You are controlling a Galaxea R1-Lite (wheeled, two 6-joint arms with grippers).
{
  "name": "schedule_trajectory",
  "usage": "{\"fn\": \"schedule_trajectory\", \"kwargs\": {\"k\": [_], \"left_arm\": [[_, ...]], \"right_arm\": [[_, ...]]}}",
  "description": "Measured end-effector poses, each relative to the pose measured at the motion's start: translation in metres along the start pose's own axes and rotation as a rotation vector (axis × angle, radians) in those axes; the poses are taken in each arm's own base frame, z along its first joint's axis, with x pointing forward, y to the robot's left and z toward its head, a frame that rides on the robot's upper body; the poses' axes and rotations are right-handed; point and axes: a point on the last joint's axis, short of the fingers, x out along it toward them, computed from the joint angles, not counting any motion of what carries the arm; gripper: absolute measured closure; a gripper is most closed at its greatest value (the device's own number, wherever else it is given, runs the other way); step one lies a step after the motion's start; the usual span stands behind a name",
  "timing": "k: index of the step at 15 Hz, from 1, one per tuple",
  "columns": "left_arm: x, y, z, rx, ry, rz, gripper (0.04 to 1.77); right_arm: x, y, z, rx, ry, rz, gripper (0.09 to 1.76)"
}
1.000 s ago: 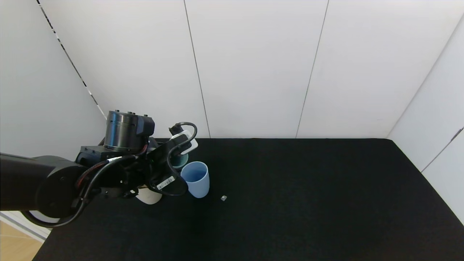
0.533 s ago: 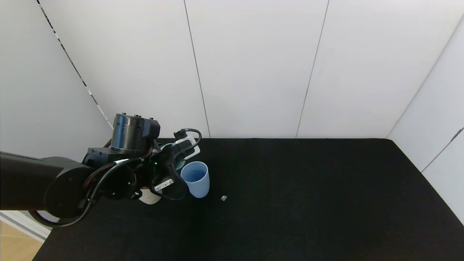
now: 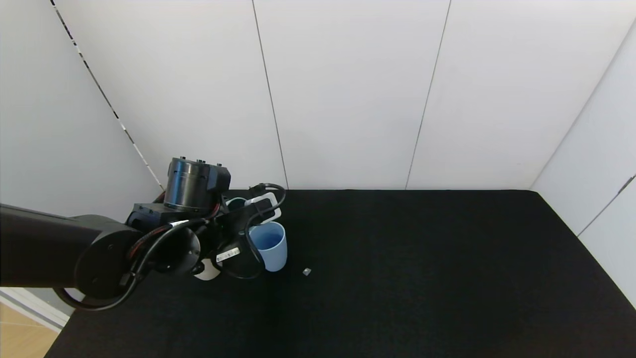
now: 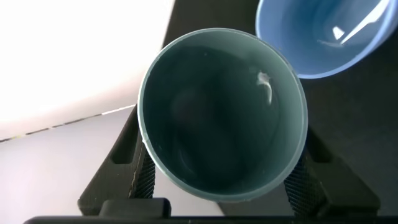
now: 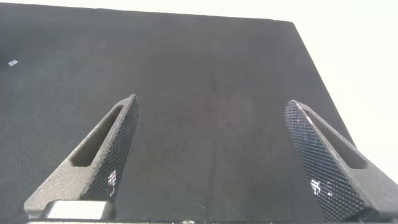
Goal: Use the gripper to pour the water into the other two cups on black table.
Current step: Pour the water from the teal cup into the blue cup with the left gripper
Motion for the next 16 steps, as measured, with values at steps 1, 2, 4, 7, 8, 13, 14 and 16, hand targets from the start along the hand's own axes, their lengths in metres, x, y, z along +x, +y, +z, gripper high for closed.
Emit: {"fn": "schedule_trajectory", "kwargs": {"k": [1, 2, 4, 7, 8, 13, 14, 16], "left_arm": [[0.0013, 0.0005, 0.0012, 0.01, 0.007, 0.007, 0.67], [0.0024, 0.0007, 0.002, 0.019, 0.012, 0.011, 0.67], [0.0043, 0.0009, 0.0034, 0.047, 0.029, 0.022, 0.67], [0.0064, 0.0001, 0.004, 0.075, 0.054, 0.033, 0.67], [0.0071, 0.0002, 0.0045, 0.083, 0.061, 0.037, 0.67], [0.0084, 0.0017, 0.0058, 0.121, 0.075, 0.05, 0.67], [0.0084, 0.0019, 0.0058, 0.126, 0.076, 0.051, 0.67], [0.0083, 0.0023, 0.0063, 0.132, 0.078, 0.055, 0.67]], "right_arm": [[0.0, 0.0, 0.0, 0.0, 0.0, 0.0, 0.14], [0.0, 0.0, 0.0, 0.0, 0.0, 0.0, 0.14], [0.0, 0.0, 0.0, 0.0, 0.0, 0.0, 0.14], [0.0, 0.0, 0.0, 0.0, 0.0, 0.0, 0.14], [0.0, 0.0, 0.0, 0.0, 0.0, -0.001, 0.14], [0.0, 0.0, 0.0, 0.0, 0.0, 0.0, 0.14], [0.0, 0.0, 0.0, 0.0, 0.0, 0.0, 0.14], [0.0, 0.0, 0.0, 0.0, 0.0, 0.0, 0.14]]}}
